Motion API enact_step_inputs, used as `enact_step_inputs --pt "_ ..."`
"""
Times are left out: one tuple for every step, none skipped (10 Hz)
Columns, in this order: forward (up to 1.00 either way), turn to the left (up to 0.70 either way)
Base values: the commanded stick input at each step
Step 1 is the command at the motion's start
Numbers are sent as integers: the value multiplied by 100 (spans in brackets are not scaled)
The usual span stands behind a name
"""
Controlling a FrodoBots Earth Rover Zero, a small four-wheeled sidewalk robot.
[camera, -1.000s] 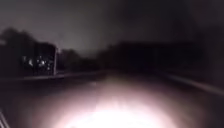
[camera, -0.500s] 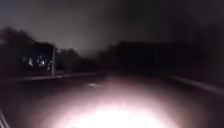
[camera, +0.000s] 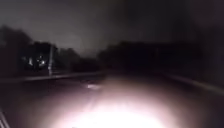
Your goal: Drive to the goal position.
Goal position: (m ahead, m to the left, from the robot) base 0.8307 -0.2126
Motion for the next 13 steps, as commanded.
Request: enact_step_inputs --pt "28 0" --pt "11 0" --pt "0 0" --pt "0 0" --pt "0 0" --pt "0 0" --pt "0 0" --pt "0 0" --pt "0 0" --pt "0 0" --pt "0 0" --pt "0 -52" --pt "0 -62"
